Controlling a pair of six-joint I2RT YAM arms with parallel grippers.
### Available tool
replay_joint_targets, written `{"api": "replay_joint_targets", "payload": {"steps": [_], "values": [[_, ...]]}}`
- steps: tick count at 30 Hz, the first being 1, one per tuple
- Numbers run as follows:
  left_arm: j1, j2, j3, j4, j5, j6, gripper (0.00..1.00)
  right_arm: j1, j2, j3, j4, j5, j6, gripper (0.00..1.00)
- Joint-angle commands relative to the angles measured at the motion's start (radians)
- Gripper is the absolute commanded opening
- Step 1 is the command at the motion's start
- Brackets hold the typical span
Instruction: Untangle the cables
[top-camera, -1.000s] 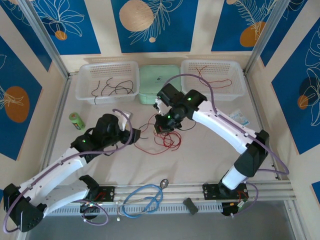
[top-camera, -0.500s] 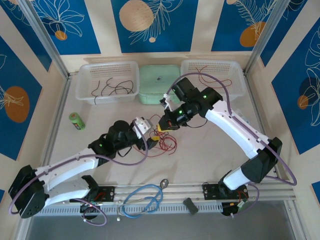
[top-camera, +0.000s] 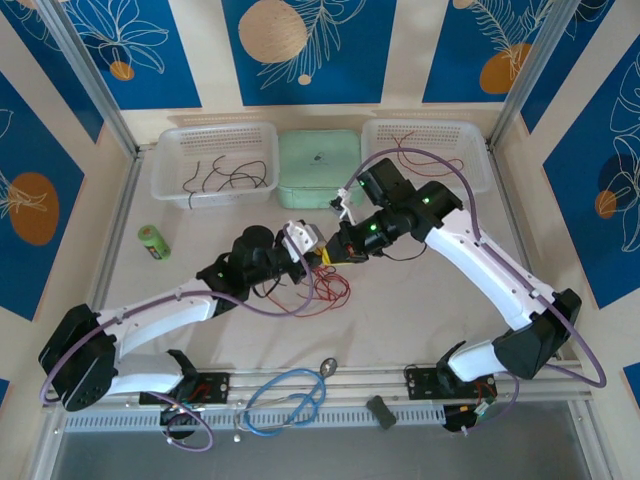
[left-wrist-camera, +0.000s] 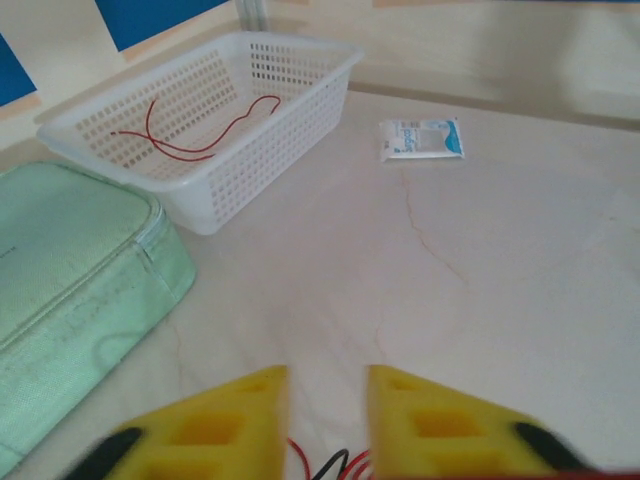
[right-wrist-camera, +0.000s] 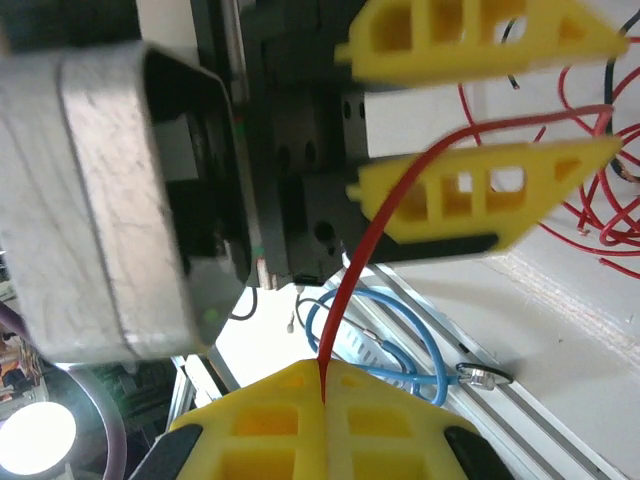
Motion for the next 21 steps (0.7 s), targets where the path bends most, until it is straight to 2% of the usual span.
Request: {"api": "replay_joint_targets", "payload": {"steps": [1,5,10,13,17,21], "values": [[-0.004,-0.012,0.034,0.001,0.018,-0.001,0.0,-0.022,-0.029,-0.028,0.003,-0.037,0.007,0.0],[-0.007,-0.041,0.039,-0.019,0.006,-0.013,0.0,-0.048,-0.041,-0.052,0.028,-0.05,0.028,0.01],[-0.009,-0.098,0.095,-0.09,-0.058,-0.034,0.0,-0.101,-0.087,-0.12,0.08,-0.02,0.068,0.38],[-0.01,-0.13,0.139,-0.135,-0.076,-0.042,0.0,-0.138,-0.126,-0.197,0.127,0.013,0.114,0.5],[-0.01,-0.155,0.191,-0.179,-0.081,-0.06,0.0,-0.139,-0.151,-0.301,0.186,0.082,0.163,0.56],[-0.012,-0.164,0.218,-0.188,-0.071,-0.087,0.0,-0.112,-0.105,-0.386,0.284,0.1,0.204,0.59]]}}
